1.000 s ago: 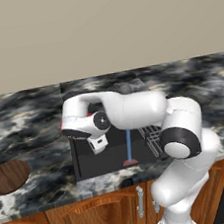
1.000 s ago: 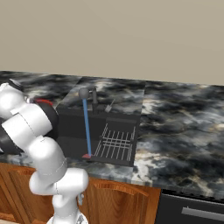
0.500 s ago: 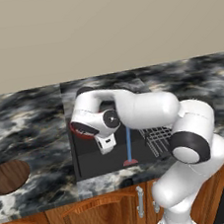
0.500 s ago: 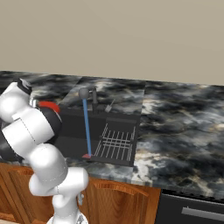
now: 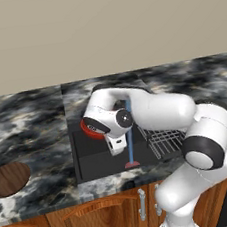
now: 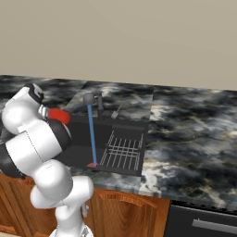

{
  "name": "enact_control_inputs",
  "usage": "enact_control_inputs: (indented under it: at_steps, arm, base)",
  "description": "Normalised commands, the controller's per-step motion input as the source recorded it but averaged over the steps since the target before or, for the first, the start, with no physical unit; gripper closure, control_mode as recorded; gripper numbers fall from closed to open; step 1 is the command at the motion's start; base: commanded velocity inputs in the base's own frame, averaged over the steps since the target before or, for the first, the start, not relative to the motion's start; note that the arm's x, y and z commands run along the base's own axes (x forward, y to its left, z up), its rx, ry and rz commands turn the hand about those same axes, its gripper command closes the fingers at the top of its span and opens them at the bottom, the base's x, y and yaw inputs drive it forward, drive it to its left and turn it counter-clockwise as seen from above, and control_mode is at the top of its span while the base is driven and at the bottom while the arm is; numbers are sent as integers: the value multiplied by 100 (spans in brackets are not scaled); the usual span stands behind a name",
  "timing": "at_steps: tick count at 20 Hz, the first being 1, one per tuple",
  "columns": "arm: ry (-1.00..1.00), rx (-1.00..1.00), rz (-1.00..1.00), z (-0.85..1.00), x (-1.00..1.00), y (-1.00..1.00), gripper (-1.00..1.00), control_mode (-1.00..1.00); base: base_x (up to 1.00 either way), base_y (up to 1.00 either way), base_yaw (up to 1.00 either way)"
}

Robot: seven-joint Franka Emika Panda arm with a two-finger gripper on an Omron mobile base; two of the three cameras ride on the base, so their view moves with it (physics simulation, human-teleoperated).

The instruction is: Rinse each bowl for a few seconds and place them down in the sink or on the counter.

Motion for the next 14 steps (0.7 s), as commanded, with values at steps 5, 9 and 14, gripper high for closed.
enact_control_inputs:
  at_steps: [5,9,14]
  arm:
    - [7,-8,-10,18,-5,-19,100,-100]
    - [5,-14,-10,16,0,-21,100,-100]
    - [4,-14,-10,16,0,-22,100,-100]
  base:
    - [0,0,0]
    - [0,0,0]
    - [0,0,0]
